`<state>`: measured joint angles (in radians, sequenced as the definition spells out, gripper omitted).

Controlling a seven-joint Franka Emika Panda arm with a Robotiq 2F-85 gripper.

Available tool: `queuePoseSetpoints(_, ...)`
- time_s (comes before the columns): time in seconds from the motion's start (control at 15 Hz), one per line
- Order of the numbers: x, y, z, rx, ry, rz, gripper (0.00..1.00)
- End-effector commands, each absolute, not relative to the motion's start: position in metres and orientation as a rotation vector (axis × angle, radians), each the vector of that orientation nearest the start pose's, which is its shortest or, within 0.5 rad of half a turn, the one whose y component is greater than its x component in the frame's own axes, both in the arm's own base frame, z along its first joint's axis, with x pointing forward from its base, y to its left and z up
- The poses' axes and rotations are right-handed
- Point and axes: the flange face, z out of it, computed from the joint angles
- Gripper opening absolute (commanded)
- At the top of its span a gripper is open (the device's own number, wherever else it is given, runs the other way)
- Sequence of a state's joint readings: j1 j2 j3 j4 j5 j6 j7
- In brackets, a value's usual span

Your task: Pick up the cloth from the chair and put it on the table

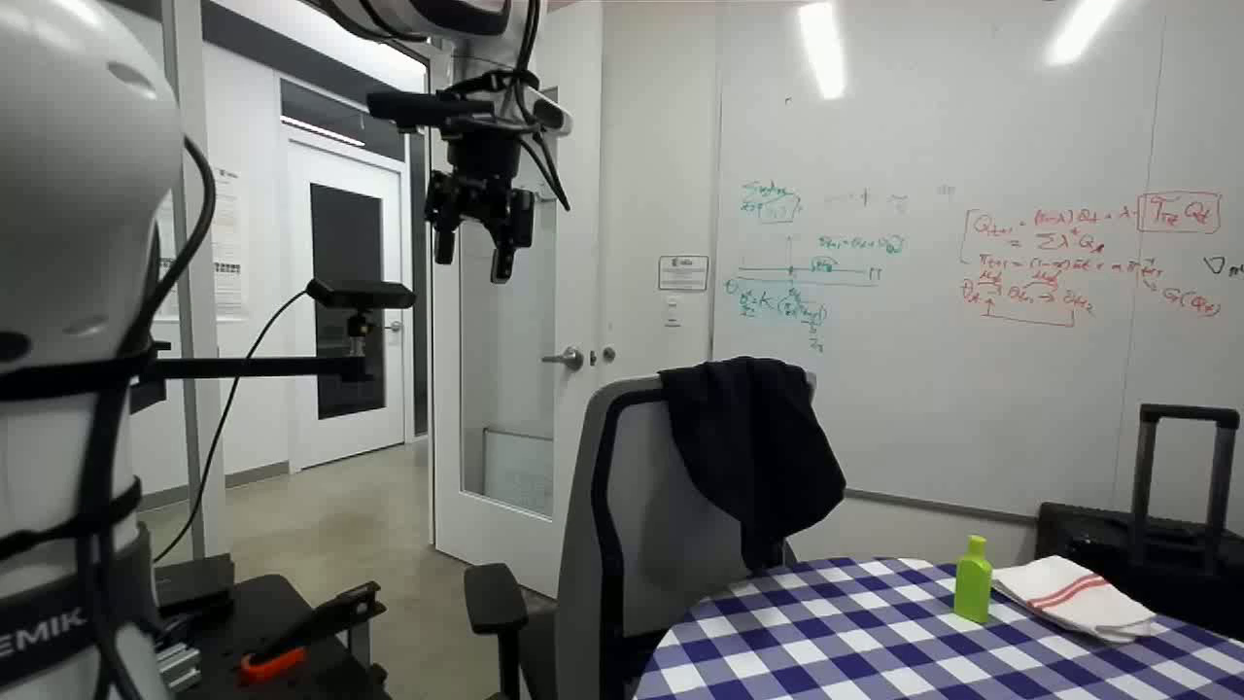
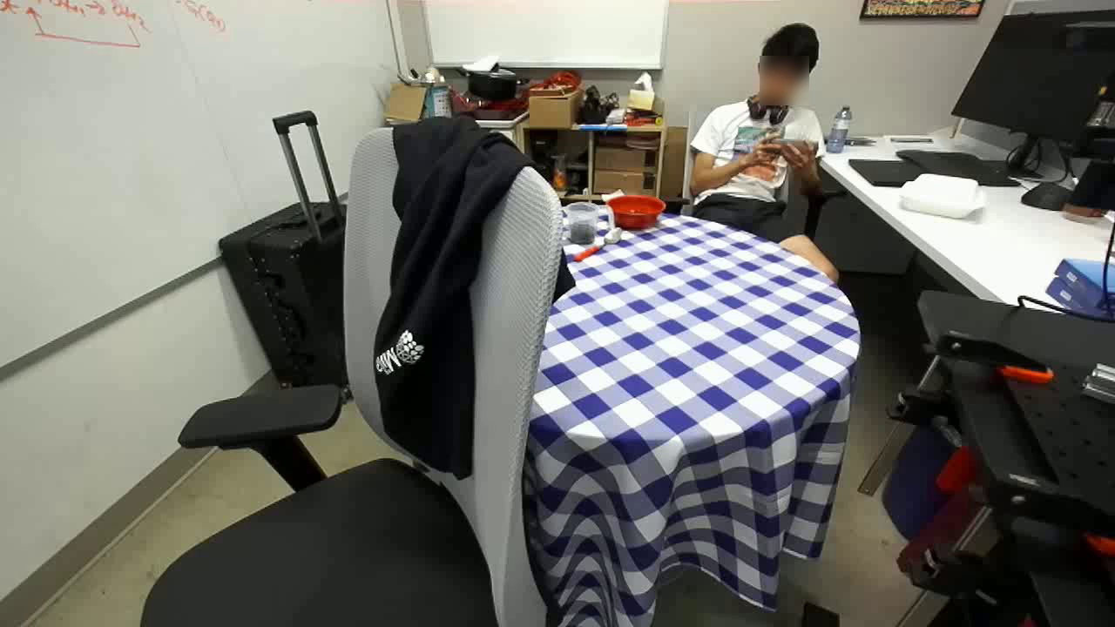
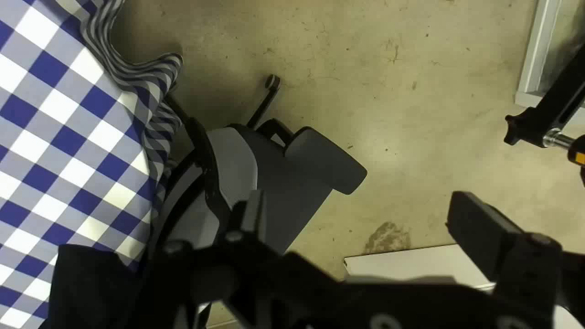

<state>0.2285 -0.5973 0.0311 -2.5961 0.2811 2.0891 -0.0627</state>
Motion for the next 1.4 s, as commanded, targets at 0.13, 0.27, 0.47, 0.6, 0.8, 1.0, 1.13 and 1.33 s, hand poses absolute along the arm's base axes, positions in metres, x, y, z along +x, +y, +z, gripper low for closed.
queuePoseSetpoints(0.13, 0.365, 0.106, 0.460, -2.881, -0.265, -0.142, 1.00)
queuePoseSetpoints(0.27, 0.381, 0.102, 0.459, -2.892, -0.237, -0.201, 1.00)
queuePoseSetpoints(0.47, 0.416, 0.092, 0.448, -2.925, -0.138, -0.280, 1.00)
queuePoseSetpoints(0.6, 0.445, 0.087, 0.435, -2.921, -0.045, -0.334, 1.00)
queuePoseSetpoints(0.8, 0.493, 0.086, 0.419, -2.896, 0.084, -0.406, 1.00)
queuePoseSetpoints(1.0, 0.541, 0.086, 0.411, -2.881, 0.205, -0.479, 1.00)
queuePoseSetpoints(1.13, 0.568, 0.082, 0.403, -2.885, 0.279, -0.492, 1.00)
queuePoseSetpoints(1.33, 0.594, 0.074, 0.397, -2.913, 0.353, -0.483, 1.00)
